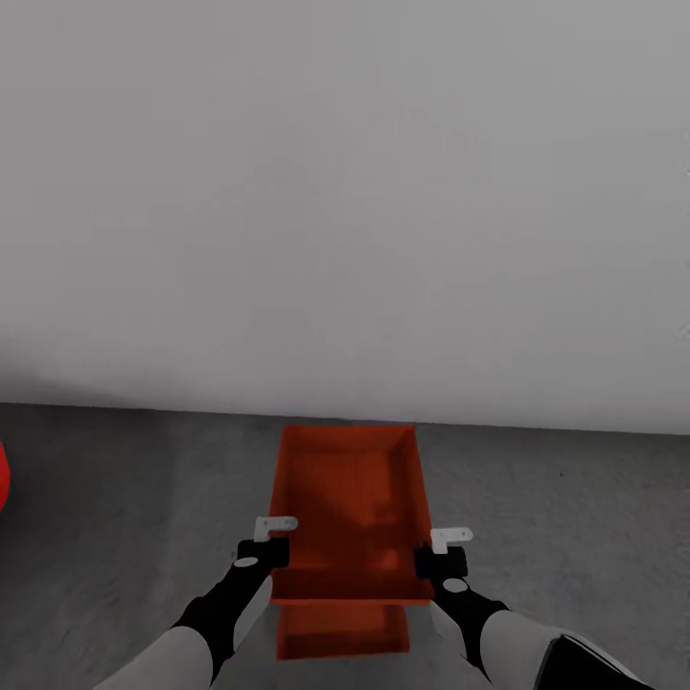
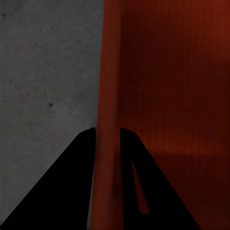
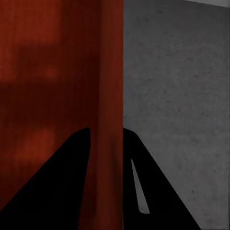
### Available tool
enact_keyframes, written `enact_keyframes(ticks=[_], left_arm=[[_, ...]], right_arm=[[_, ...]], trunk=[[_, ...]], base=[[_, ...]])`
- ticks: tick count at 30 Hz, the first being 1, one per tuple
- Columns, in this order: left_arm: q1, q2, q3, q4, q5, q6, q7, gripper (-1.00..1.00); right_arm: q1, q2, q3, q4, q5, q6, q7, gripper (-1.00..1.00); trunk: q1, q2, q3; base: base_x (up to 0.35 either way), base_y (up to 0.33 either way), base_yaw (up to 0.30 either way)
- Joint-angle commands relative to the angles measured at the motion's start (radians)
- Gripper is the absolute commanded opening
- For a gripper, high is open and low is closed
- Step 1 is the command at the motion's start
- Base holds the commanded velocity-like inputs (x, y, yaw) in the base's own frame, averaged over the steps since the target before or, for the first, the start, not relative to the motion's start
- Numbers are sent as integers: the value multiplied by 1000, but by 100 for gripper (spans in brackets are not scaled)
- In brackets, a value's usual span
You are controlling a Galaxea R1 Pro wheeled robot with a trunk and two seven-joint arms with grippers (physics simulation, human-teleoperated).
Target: Move the two storage containers from the living room to the garage. In the garage, place one container on the floor and stack the other container on top of it (either order is fine).
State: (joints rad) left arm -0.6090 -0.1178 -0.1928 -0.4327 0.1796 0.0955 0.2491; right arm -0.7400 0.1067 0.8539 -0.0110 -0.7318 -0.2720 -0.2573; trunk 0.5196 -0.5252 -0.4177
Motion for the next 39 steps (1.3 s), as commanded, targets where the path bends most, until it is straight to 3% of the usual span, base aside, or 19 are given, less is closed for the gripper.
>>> enact_keyframes(ticks=[1,13,39], left_arm=[[0,1,7,0,7,7,16,-100],[0,2,7,0,12,7,16,-100],[0,3,7,0,11,7,15,-100]], right_arm=[[-1,0,-44,-3,6,-10,0,-100],[-1,-1,-44,-3,6,-10,0,-100],[-1,1,-44,-3,6,-10,0,-100]], trunk=[[0,-1,-1],[0,-1,-1],[0,-1,-1]], base=[[-315,0,0],[-290,0,0],[-11,0,0]])
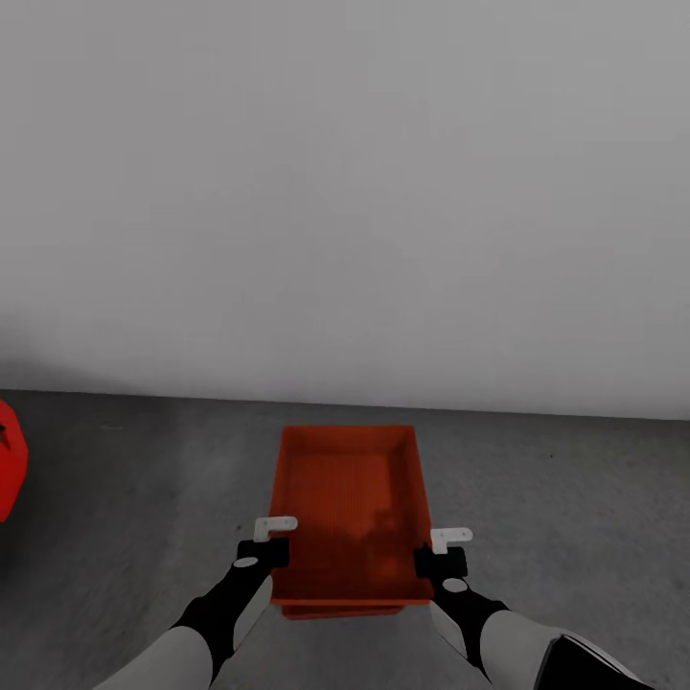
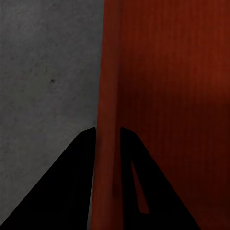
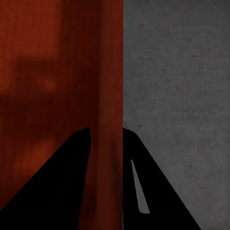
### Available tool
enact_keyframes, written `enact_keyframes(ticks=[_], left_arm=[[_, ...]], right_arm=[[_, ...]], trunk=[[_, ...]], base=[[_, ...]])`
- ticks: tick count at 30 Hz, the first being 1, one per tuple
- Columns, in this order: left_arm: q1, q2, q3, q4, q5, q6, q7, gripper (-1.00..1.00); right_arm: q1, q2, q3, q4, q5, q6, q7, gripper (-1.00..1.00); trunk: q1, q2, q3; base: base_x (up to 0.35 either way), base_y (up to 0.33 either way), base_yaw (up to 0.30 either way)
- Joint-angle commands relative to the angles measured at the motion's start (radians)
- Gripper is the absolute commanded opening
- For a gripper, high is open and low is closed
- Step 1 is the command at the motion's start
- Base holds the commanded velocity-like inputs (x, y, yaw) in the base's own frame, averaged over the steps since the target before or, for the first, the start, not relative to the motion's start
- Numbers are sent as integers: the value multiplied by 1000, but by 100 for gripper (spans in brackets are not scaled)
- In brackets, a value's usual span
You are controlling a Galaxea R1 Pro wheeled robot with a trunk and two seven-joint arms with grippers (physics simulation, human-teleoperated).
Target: Move the two storage containers from the living room to the garage. In the garage, place one container on the floor and stack the other container on top of it (either order is fine).
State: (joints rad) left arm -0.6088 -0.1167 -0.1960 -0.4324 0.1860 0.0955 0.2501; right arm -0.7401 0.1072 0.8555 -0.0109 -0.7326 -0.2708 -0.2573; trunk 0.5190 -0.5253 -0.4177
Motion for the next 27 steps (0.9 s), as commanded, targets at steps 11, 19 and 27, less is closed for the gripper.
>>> enact_keyframes(ticks=[11,19,27], left_arm=[[0,2,10,0,5,7,14,-100],[0,2,10,0,5,7,14,-100],[0,2,10,-1,6,7,14,-100]], right_arm=[[-1,0,-46,-3,7,-11,0,-100],[-1,-1,-46,-3,7,-11,0,-100],[-1,-1,-46,-3,7,-11,0,-100]], trunk=[[0,-1,-1],[0,-1,-1],[0,-1,-1]], base=[[0,0,126],[0,0,46],[0,0,1]])
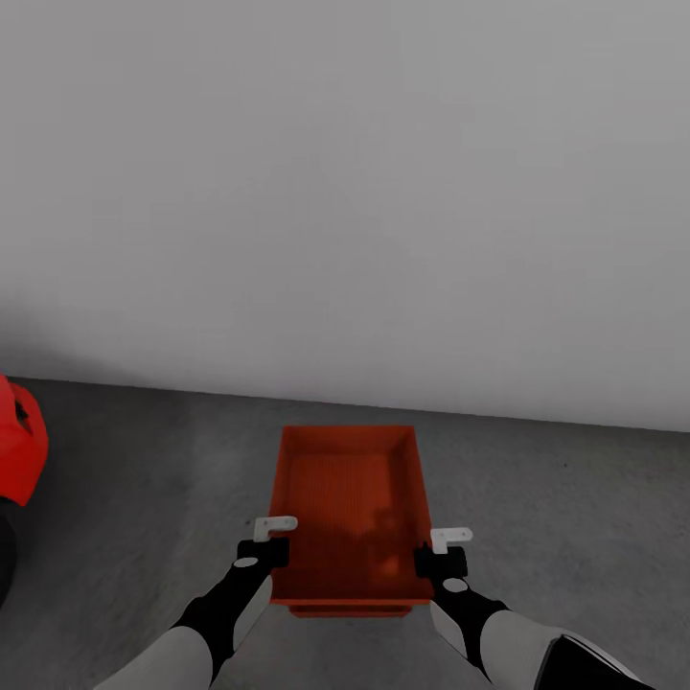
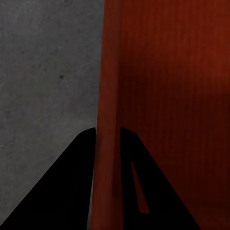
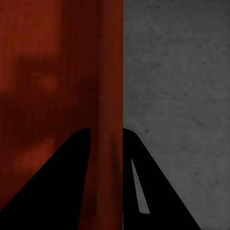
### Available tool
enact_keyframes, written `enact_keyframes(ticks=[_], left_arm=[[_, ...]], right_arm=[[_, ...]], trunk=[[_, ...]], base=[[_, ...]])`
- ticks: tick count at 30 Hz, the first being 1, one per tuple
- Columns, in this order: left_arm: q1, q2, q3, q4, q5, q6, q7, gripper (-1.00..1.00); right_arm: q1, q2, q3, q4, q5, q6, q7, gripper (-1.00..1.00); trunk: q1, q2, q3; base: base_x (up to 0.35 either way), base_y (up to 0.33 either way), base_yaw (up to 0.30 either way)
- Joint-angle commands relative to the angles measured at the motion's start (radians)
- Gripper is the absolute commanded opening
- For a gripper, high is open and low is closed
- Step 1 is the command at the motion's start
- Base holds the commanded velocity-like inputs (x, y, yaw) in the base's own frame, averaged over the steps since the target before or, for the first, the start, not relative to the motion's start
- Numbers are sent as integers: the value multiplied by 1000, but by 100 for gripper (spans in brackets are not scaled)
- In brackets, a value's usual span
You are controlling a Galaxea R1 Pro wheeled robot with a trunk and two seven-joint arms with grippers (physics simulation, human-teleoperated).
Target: Move the two storage containers from the living room to the garage. In the garage, place one container on the floor and stack the other container on top of it (either order is fine).
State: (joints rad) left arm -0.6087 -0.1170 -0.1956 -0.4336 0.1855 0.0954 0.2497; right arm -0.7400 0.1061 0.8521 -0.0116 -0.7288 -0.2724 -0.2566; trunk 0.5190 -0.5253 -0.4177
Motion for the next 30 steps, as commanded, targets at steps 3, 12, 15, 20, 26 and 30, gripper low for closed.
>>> enact_keyframes(ticks=[3,12,15,20,26,30], left_arm=[[0,2,10,0,6,7,14,-100],[0,2,10,1,7,7,14,-100],[0,1,10,1,8,7,14,-100],[0,0,10,0,10,7,15,-100],[0,-1,11,0,12,7,16,-100],[0,-1,13,0,29,7,16,-100]], right_arm=[[-1,1,-42,-2,3,-10,-1,-100],[-1,1,-42,-2,3,-9,-1,-100],[-1,1,-42,-2,3,-9,-1,-100],[-1,1,-42,-2,3,-10,-1,-100],[-1,1,-42,-2,3,-10,-1,-100],[-1,1,-42,-2,3,-10,-1,-100]], trunk=[[0,-1,-1],[0,-1,-1],[0,-1,-1],[0,-1,-1],[0,-1,-1],[0,-1,-1]], base=[[0,0,0],[0,0,0],[0,0,0],[0,0,0],[0,0,0],[0,0,0]])
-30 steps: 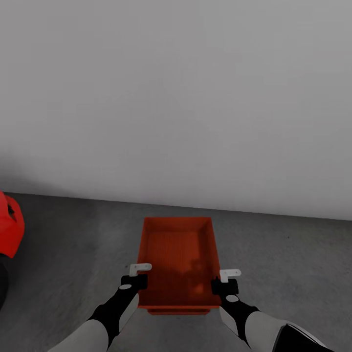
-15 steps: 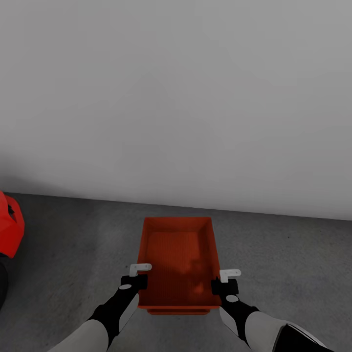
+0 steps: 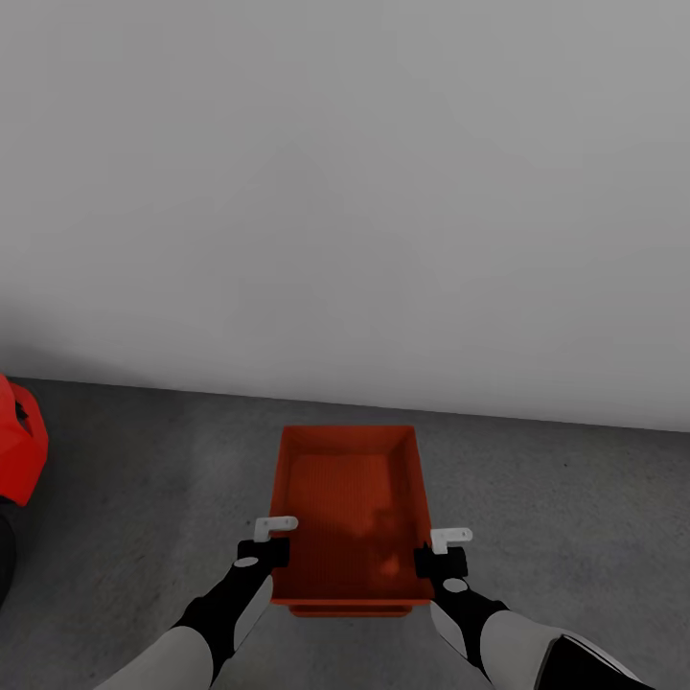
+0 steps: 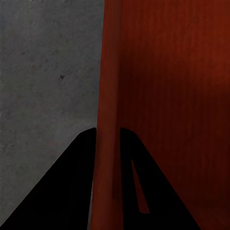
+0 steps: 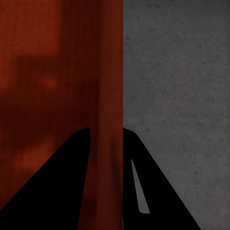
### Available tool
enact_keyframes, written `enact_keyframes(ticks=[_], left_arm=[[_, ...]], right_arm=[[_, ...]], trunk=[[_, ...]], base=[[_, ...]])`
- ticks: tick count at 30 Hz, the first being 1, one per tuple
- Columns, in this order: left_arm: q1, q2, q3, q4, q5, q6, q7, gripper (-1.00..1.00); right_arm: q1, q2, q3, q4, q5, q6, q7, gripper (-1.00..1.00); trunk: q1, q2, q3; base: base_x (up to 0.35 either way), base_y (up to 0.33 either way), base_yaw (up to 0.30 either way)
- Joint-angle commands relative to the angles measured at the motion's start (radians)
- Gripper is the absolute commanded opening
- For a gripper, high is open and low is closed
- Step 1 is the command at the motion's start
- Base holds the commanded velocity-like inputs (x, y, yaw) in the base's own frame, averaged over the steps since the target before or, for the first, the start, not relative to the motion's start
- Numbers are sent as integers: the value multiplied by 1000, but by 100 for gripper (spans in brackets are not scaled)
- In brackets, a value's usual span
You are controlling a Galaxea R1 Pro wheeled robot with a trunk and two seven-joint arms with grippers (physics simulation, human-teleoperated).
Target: Move the two storage containers from the living room to the garage. In the garage, place one container on the floor and stack the other container on top of it (either order is fine).
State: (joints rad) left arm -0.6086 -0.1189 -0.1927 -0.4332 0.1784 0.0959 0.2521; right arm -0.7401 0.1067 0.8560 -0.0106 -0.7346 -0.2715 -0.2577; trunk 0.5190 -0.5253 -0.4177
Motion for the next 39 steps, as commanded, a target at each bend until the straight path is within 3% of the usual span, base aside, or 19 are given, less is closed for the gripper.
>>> enact_keyframes(ticks=[1,8,39], left_arm=[[0,1,10,-1,40,7,13,-100],[0,1,10,-1,61,7,13,-100],[0,2,10,-1,62,7,12,-100]], right_arm=[[-1,1,-46,-3,9,-11,0,-100],[-1,1,-46,-3,9,-11,0,-100],[-1,1,-46,-3,9,-9,0,-100]], trunk=[[0,-1,-1],[27,-50,-23],[146,-267,-120]], base=[[0,0,0],[0,0,0],[0,0,0]])
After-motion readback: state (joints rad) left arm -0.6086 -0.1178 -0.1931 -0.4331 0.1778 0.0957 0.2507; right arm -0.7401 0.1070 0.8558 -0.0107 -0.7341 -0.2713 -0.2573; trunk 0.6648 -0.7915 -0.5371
